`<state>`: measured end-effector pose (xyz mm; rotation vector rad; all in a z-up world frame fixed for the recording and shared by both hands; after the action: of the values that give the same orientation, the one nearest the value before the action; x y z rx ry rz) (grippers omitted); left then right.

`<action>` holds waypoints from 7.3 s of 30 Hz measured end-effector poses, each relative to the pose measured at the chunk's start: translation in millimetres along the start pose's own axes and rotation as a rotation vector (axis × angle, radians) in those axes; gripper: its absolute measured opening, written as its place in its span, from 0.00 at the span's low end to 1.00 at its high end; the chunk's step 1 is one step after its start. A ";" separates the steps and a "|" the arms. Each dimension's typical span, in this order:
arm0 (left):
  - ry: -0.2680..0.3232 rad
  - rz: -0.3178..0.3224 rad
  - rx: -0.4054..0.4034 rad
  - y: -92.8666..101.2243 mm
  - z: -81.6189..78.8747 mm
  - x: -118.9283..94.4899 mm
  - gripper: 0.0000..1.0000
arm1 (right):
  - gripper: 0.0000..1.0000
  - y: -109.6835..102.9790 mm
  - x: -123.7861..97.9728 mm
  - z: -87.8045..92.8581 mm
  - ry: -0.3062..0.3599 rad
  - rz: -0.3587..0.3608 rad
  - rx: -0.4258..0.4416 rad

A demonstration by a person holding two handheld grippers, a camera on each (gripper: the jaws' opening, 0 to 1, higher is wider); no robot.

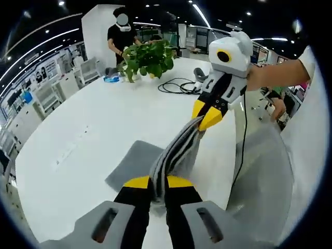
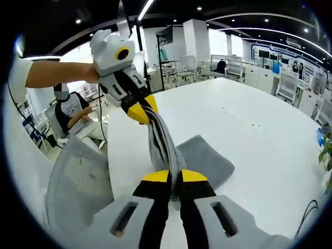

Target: Fold the towel on the table until its edges align and the towel forms a compact rectangular stack.

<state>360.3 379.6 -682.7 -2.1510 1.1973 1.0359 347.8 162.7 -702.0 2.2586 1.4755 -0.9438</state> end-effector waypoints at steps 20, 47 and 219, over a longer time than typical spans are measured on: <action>-0.029 -0.014 -0.124 -51.6 10.8 45.1 0.10 | 0.05 47.0 53.4 -10.0 -0.069 0.165 -0.026; -0.101 -0.004 -0.140 -86.5 36.1 113.5 0.11 | 0.07 88.0 109.6 12.0 -0.205 0.205 -0.044; 0.107 -0.029 -0.573 -126.4 71.3 138.1 0.44 | 0.37 149.3 142.3 27.7 0.018 0.242 0.374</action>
<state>487.5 423.7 -831.0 -2.6715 0.9906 1.3950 508.4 182.6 -832.9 2.6352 1.0657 -1.2038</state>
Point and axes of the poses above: the point that each gripper's makers call its tool centre point, and the gripper's own axes: x roughly forward along the fingers, y roughly to its right, z roughly out of its underside, the point moved 9 cm from there along -x, roughly backward along the fingers, and after that the axes turned 7 degrees about -y, right-handed, at the moved point
